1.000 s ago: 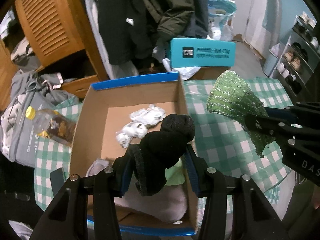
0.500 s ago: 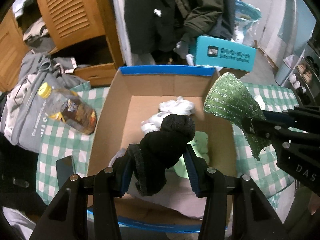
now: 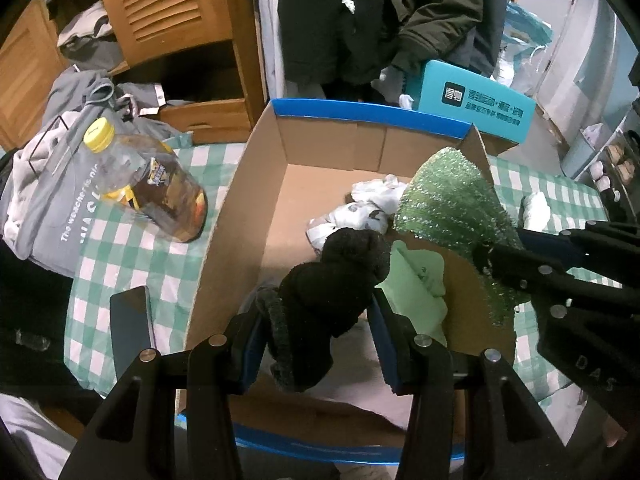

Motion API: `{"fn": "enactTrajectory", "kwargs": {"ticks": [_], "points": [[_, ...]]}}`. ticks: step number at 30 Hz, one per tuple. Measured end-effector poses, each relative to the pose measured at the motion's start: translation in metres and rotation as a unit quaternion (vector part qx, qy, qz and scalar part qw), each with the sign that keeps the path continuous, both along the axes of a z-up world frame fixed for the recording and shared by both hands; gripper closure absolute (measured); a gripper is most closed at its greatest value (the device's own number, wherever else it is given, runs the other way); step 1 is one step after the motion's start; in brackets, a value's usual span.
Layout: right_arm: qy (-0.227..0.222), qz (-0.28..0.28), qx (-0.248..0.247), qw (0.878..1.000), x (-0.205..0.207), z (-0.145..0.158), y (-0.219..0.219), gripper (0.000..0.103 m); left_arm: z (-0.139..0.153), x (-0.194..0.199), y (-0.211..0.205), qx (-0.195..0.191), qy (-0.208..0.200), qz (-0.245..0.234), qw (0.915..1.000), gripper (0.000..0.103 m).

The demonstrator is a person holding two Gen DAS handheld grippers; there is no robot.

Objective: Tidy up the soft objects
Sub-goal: 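Carry the black sock over the box with the left gripper while the right gripper carries the scrubber there, then open both grippers to drop the black sock and scrubber into the box, then withdraw both grippers from the box toward the table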

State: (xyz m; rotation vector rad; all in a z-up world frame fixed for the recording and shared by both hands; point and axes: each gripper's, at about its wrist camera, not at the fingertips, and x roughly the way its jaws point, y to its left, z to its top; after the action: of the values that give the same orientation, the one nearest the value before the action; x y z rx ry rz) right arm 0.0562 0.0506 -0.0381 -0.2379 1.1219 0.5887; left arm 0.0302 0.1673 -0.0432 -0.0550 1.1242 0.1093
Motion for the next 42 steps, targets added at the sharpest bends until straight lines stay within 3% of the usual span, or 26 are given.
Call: {"fn": "enactTrajectory", "kwargs": {"ticks": [5,11,13,15,21,34,42], "points": [[0.010,0.002,0.005,1.000,0.002,-0.004,0.004,0.086,0.000,0.000,0.005,0.003,0.000,0.010,0.9999,0.053],[0.010,-0.002,0.010,1.000,0.002,-0.001,0.002,0.070,0.000,0.000,0.007,0.004,0.000,0.016,0.9999,0.051],[0.008,-0.005,0.011,1.000,0.003,0.000,0.000,0.057,0.001,-0.001,0.006,0.007,-0.002,0.014,0.9999,0.049],[0.003,-0.009,0.010,1.000,0.003,0.002,-0.003,0.052,0.004,-0.001,0.004,0.009,-0.006,0.011,0.9999,0.040],[-0.001,-0.022,0.016,1.000,0.005,0.007,-0.015,0.046,0.011,-0.002,-0.005,0.019,-0.017,0.003,0.9997,0.031],[-0.011,-0.053,0.020,0.998,0.003,0.014,-0.055,0.037,0.020,-0.003,-0.027,0.036,-0.028,-0.020,0.9988,0.026],[-0.013,-0.070,0.020,0.997,0.001,0.016,-0.082,0.036,0.022,-0.001,-0.046,0.040,-0.029,-0.038,0.9980,0.026]]}}
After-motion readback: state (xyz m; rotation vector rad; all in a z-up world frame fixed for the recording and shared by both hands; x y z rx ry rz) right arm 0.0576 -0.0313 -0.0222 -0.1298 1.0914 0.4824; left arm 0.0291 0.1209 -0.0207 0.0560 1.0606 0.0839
